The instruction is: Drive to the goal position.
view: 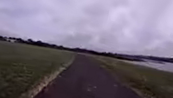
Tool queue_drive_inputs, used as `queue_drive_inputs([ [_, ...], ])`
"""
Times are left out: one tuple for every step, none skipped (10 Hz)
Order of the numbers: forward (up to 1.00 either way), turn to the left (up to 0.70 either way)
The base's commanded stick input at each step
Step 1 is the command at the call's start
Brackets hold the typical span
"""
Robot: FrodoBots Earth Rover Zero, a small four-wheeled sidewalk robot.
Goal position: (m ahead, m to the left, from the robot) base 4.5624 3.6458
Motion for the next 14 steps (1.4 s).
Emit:
queue_drive_inputs([
  [0.7,-0.14],
  [0.7,-0.14],
  [0.7,0.0],
  [0.7,0.0],
  [0.7,0.0],
  [0.7,0.0],
  [0.7,0.0],
  [0.7,0.0],
  [0.7,0.0],
  [0.7,0.0],
  [0.7,0.0],
  [0.7,0.0],
  [0.7,0.0],
  [0.7,0.0],
])
